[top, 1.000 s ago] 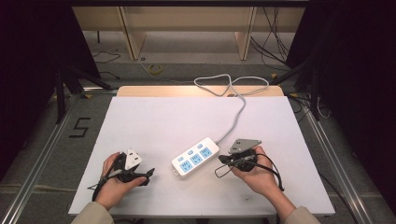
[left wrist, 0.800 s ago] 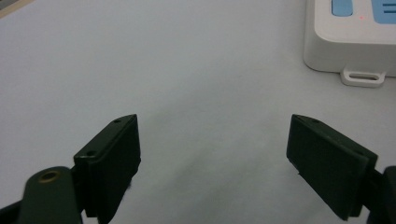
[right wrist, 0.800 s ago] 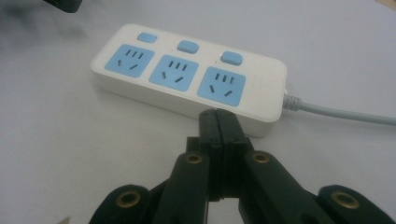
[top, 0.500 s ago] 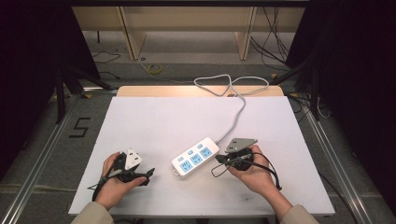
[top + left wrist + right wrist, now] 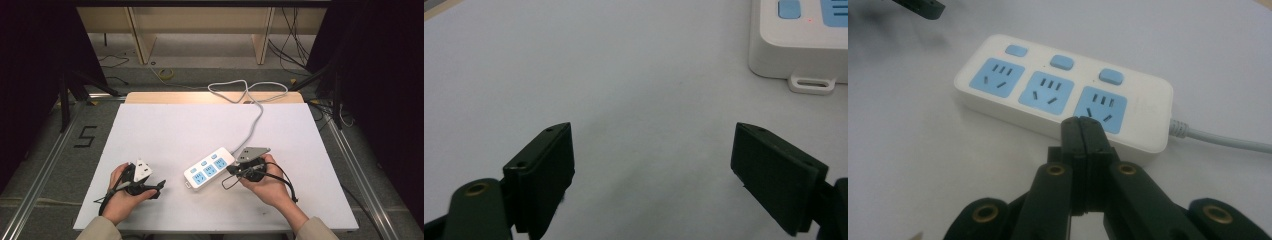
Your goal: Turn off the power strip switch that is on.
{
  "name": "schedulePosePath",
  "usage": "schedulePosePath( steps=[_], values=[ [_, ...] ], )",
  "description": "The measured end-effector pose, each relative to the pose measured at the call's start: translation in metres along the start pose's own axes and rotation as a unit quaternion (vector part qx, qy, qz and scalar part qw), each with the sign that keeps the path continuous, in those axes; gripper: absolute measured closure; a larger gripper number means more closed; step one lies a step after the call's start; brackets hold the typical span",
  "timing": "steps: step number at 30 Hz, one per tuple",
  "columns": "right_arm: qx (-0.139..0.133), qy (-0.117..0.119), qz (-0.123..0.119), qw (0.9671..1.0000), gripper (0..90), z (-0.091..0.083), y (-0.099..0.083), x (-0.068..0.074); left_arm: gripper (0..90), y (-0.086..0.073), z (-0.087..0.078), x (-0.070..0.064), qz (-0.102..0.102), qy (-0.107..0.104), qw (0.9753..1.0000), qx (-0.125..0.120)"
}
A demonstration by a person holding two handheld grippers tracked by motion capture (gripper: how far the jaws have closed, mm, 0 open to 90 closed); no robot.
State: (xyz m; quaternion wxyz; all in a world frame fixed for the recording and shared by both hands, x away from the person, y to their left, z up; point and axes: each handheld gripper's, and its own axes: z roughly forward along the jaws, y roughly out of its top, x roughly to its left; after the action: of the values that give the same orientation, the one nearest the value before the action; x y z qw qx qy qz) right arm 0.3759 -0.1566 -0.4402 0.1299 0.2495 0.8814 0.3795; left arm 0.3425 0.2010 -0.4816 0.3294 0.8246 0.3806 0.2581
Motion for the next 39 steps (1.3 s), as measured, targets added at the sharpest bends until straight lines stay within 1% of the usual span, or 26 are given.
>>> schedulePosePath(
  steps=[19, 39],
  values=[
    [0.003, 0.01, -0.009, 0.9999, 90.0, 0.01, 0.011, 0.005, 17.5, 0.0, 0.0, 0.0, -0.001, 0.001, 1.0, -0.001],
    [0.004, 0.017, -0.012, 0.9998, 90.0, 0.019, 0.02, 0.009, 17.5, 0.001, -0.001, 0.0, 0.0, 0.003, 1.0, -0.002]
  ],
)
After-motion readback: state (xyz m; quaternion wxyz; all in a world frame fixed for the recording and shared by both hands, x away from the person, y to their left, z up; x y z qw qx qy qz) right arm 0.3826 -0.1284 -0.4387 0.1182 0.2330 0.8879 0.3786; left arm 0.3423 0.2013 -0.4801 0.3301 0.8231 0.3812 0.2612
